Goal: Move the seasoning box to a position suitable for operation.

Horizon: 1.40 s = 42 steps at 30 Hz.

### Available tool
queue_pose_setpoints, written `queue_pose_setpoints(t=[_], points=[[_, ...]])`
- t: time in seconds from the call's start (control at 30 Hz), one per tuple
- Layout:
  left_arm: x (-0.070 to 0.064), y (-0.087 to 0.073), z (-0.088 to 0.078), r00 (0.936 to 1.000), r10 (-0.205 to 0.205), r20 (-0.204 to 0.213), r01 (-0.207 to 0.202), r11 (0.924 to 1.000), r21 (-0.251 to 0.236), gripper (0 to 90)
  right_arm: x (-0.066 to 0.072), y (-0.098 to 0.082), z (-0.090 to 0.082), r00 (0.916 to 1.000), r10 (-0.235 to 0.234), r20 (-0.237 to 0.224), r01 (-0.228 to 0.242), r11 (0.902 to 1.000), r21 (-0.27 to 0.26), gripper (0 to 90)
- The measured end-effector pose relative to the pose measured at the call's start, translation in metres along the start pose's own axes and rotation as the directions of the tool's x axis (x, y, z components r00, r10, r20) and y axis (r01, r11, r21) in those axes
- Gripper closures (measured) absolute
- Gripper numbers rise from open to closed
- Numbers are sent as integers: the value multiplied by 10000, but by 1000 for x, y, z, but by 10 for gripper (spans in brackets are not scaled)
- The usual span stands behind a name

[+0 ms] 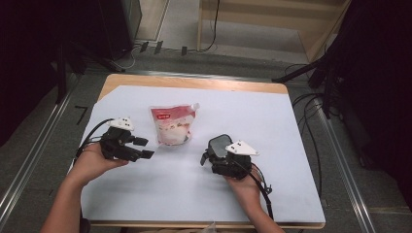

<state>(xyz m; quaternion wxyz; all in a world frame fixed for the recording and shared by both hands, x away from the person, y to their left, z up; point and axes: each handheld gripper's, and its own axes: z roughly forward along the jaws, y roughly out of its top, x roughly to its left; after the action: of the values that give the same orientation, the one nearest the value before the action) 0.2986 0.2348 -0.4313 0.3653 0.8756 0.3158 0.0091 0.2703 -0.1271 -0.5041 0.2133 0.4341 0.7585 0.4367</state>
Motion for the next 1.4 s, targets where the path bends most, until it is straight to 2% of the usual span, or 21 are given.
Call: queue_pose_setpoints(t=[0.23,0.3,0.33,0.5,0.53,0.6,0.7,0.73,0.83,0.93,1.03,1.07,1.17,1.23,1.27,1.3,1.4], points=[[-3,1,4,9999,90,102,-92,9999,129,413,1,6,-2,9999,-3,-101,9,9986,525,96],[-3,2,5,9998,87,197,-88,9999,81,414,1,8,-3,9998,31,-195,-17,9976,687,68],[-4,3,5,9997,62,228,-62,10000,33,414,1,9,-6,9992,130,-390,-95,9962,871,47],[-9,6,7,9994,232,250,-235,9997,107,416,1,12,-14,9989,119,-457,-73,9950,996,41],[-10,8,7,9991,317,283,-320,9994,92,418,-1,13,-20,9975,257,-655,-188,9943,1049,36],[-12,9,7,9988,389,305,-392,9992,75,419,-1,14,-21,9970,284,-724,-204,9938,1089,37],[-16,14,8,9983,500,298,-497,9987,-100,421,-4,14,-28,9961,385,-798,-259,9878,1537,50],[-17,16,8,9983,538,211,-536,9985,-91,423,-6,14,-31,9944,460,-946,-294,9849,1708,69],[-22,21,10,9971,680,331,-675,9976,-183,430,-7,15,-35,9935,511,-1019,-328,9842,1737,91],[-26,24,14,9956,802,491,-797,9967,-129,453,-9,16,-44,9933,328,-1106,-130,9845,1749,136],[-29,27,20,9947,770,675,-764,9970,-106,488,-15,16,-59,9866,175,-1620,93,9866,1630,148],[-30,28,21,9941,783,750,-779,9969,-82,488,-15,16,-59,9866,175,-1620,93,9866,1630,148],[-36,34,28,9935,824,790,-821,9966,-76,508,-19,16,-67,9875,-28,-1576,273,9878,1534,209],[-40,39,33,9944,778,719,-774,9970,-74,549,-22,19,-69,9840,79,-1782,220,9861,1649,278],[-42,42,36,9931,901,755,-901,9959,-34,562,-24,20,-70,9820,97,-1889,218,9862,1641,378],[-45,44,40,9919,1004,781,-1003,9949,-42,571,-25,21,-72,9802,38,-1980,284,9868,1594,401],[-50,49,49,9889,1230,835,-1250,9920,197,629,-28,22,-75,9850,109,-1720,146,9891,1466,430]])
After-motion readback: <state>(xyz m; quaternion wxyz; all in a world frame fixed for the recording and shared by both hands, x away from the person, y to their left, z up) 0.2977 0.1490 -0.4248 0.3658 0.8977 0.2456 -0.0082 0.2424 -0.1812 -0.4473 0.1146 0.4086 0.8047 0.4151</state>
